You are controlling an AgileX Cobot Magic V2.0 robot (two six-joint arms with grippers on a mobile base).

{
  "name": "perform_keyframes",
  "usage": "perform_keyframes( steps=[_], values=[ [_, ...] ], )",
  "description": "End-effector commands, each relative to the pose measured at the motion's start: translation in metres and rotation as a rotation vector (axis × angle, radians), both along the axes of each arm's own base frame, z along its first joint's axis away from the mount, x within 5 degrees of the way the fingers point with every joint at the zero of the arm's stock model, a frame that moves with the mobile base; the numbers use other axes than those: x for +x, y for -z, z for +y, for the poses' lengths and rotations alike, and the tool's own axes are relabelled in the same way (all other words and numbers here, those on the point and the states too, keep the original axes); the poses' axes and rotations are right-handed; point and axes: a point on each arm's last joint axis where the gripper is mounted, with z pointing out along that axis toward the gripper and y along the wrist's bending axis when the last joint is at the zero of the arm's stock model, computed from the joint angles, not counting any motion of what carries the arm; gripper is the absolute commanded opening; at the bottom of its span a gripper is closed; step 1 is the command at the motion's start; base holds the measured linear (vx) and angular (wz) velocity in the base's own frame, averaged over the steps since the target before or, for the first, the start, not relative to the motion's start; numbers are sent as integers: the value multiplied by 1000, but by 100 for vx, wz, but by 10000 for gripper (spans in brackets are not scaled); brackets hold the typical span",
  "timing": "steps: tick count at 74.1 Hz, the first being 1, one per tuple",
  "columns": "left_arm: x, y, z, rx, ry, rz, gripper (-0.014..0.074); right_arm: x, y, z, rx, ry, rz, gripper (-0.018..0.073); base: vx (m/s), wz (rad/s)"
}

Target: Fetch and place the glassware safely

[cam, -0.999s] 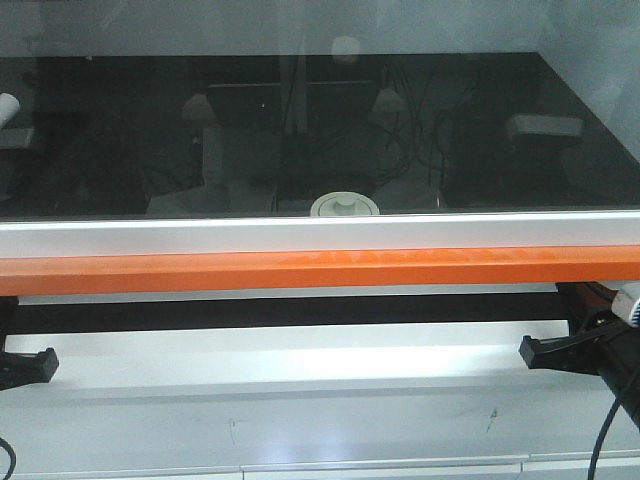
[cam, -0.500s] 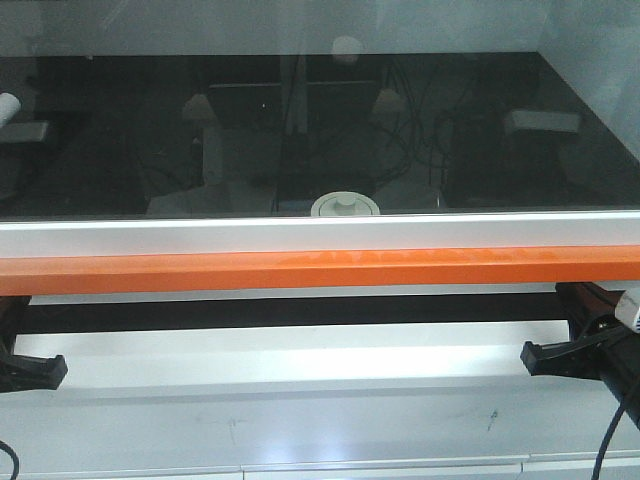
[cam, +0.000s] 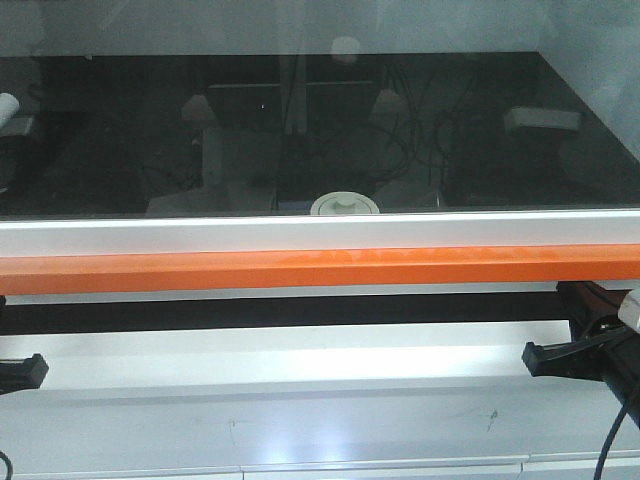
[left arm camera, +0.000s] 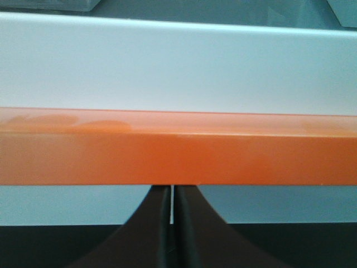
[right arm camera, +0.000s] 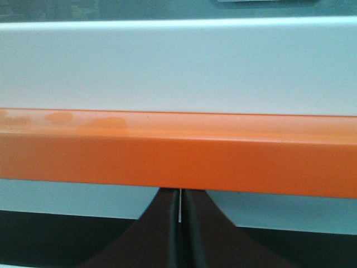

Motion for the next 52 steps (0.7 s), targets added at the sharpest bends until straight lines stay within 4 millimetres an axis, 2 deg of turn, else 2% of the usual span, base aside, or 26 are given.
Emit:
perform_keyframes(
  steps=[1,20,35,52],
  values=[
    [5,-28,0,-32,-12,-235,-7,3,-32,1,30,-3,-250,-1,0,0],
    [6,-29,0,-35,-10,-231,-7,8,-35,0,40,12,-240,-1,0,0],
    [16,-40,-6,-1,52,-251,-7,11,-38,0,39,10,-239,-1,0,0],
    [15,-41,-6,-7,50,-264,-7,6,-47,0,52,9,-289,-1,0,0]
  ],
)
